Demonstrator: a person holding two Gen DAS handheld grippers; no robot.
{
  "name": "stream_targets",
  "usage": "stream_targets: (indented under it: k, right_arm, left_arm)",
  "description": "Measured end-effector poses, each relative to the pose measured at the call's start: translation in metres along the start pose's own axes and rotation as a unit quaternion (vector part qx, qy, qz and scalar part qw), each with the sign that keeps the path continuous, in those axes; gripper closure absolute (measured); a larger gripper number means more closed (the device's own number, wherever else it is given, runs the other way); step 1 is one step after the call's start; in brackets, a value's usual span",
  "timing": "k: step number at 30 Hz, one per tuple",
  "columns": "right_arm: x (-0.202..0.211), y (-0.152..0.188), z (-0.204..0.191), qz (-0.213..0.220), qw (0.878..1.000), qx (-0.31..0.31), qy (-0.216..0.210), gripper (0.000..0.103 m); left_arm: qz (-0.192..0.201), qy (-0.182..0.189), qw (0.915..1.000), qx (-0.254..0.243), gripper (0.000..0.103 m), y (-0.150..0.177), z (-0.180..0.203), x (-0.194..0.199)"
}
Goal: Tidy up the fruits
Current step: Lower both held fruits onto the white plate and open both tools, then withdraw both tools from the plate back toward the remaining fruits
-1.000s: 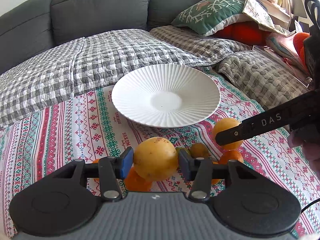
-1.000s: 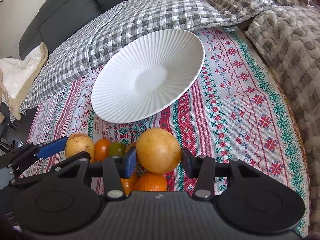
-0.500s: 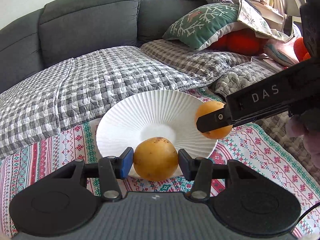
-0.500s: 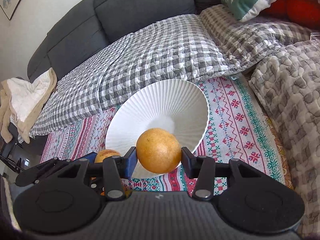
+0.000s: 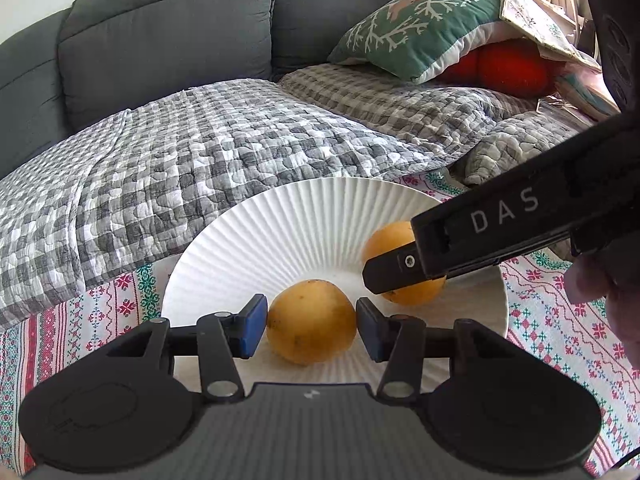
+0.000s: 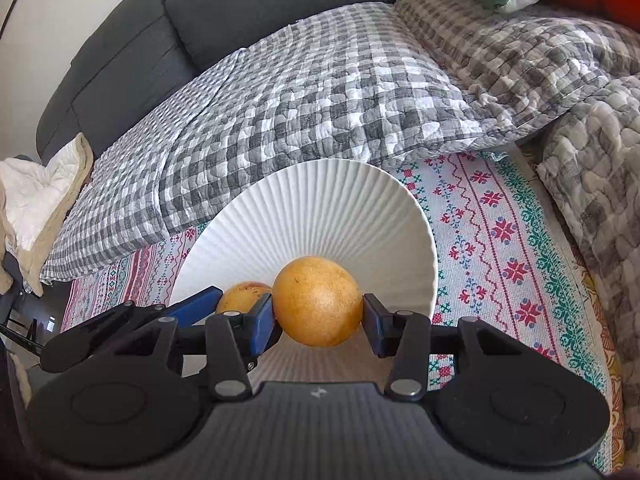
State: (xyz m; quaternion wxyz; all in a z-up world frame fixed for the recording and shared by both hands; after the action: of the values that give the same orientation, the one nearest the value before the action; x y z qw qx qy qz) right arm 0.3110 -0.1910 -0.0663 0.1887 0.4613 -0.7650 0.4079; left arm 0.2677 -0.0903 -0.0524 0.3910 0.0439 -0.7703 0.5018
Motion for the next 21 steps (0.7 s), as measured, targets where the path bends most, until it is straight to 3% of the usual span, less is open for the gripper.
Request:
stream_targets:
  k: [8,12,14,21]
  right_arm:
    - [-0.005,0.0,-0.004,-0.003,1.0,-0.004,-0.005,0.057]
    - [0.003,0.001,-0.005,0.003,1.0,0.003,0.002,0.048]
    - [0.011,0.003,-0.004,0.01,1.0,0.003,0.005,0.038]
    - [0.041,0.016,-0.006,0.02,1.0,0.011,0.016,0.025]
  left_arm:
    - [0.008,0.0,0.9999,-0.01,0.064,0.001,0.003,-0.001]
    - [0.01,-0.006,0.9999,0.0,0.044,0.003,0.003,0.007]
    - [0.009,-0.004,0.9999,0.01,0.039,0.004,0.002,0.014]
    - [0.007,-0.004,0.9998,0.02,0.02,0.008,0.006,0.047]
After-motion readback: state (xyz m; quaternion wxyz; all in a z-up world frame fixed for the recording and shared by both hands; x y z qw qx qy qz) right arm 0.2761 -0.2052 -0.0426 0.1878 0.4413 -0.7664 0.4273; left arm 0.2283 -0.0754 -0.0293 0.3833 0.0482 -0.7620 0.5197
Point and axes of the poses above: each gripper's, at about its wrist camera, not at the fingertips, and x roughly against the way its jaws point, z to its right, y to its underside, the point moved 4 cm from there along -x, roughly the way its jaws point, and after that the axes turned 6 degrees about -x, right-handed, at the moved point
